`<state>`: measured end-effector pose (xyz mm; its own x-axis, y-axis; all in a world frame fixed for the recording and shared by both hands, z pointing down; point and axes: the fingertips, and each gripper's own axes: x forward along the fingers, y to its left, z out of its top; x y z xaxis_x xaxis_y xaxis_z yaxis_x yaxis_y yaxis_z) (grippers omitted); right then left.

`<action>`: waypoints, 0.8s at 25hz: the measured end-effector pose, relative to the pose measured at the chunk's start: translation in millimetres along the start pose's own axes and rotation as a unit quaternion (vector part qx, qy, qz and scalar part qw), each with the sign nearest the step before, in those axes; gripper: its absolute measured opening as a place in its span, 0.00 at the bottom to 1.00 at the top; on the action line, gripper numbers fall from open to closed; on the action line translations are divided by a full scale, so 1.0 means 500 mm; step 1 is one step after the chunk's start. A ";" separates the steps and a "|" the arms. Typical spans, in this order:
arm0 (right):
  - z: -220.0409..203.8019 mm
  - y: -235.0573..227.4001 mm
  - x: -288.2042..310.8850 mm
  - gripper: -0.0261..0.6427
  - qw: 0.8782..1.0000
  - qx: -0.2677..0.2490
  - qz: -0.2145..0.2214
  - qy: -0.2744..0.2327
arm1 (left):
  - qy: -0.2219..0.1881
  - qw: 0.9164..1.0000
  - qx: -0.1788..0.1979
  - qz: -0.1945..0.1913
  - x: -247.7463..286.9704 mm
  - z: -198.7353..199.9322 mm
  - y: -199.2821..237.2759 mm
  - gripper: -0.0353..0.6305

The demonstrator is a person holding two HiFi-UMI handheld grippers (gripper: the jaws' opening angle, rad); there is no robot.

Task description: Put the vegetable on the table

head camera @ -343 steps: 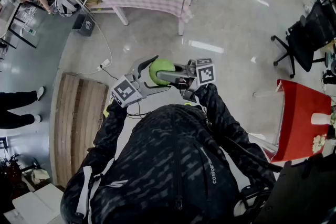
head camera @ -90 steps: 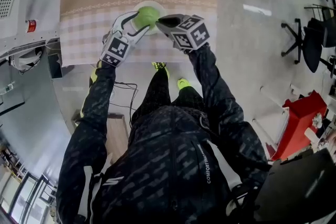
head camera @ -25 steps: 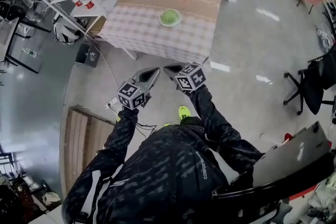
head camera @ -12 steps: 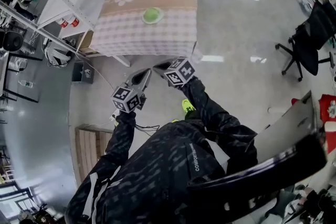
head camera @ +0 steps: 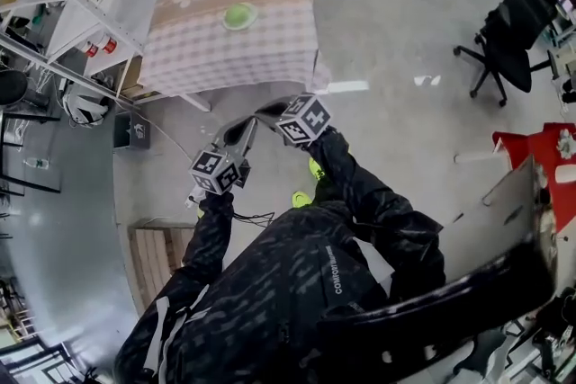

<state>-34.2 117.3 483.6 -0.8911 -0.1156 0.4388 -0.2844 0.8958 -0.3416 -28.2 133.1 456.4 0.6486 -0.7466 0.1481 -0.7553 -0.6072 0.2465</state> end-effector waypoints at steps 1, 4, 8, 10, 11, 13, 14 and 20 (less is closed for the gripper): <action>0.000 0.009 -0.007 0.04 1.000 -0.002 0.000 -0.003 | -0.001 1.000 0.004 0.000 -0.003 0.001 -0.009 0.05; 0.001 0.040 -0.025 0.04 1.000 -0.006 0.008 -0.014 | -0.006 1.000 0.009 0.002 -0.023 0.006 -0.031 0.05; 0.014 0.080 -0.038 0.04 0.999 -0.017 0.016 -0.030 | -0.021 1.000 0.011 0.011 -0.065 0.026 -0.036 0.05; 0.029 0.102 -0.044 0.04 0.999 -0.027 0.018 -0.041 | -0.030 0.999 0.015 0.011 -0.085 0.041 -0.039 0.05; 0.038 0.111 -0.048 0.04 0.998 -0.033 0.019 -0.048 | -0.033 0.999 0.019 0.010 -0.092 0.047 -0.041 0.05; 0.054 0.123 -0.057 0.04 0.997 -0.041 0.017 -0.064 | -0.036 0.999 0.026 0.008 -0.099 0.054 -0.044 0.05; 0.058 0.127 -0.061 0.04 0.996 -0.043 0.016 -0.071 | -0.037 0.999 0.028 0.007 -0.101 0.055 -0.046 0.05; 0.065 0.139 -0.078 0.04 0.993 -0.072 -0.004 -0.092 | -0.043 0.998 0.041 0.007 -0.102 0.061 -0.055 0.05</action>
<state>-30.7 170.1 416.0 -0.9424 -0.1864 0.2777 -0.2491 0.9452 -0.2110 -43.3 179.5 413.1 0.6308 -0.7729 0.0680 -0.7712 -0.6149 0.1650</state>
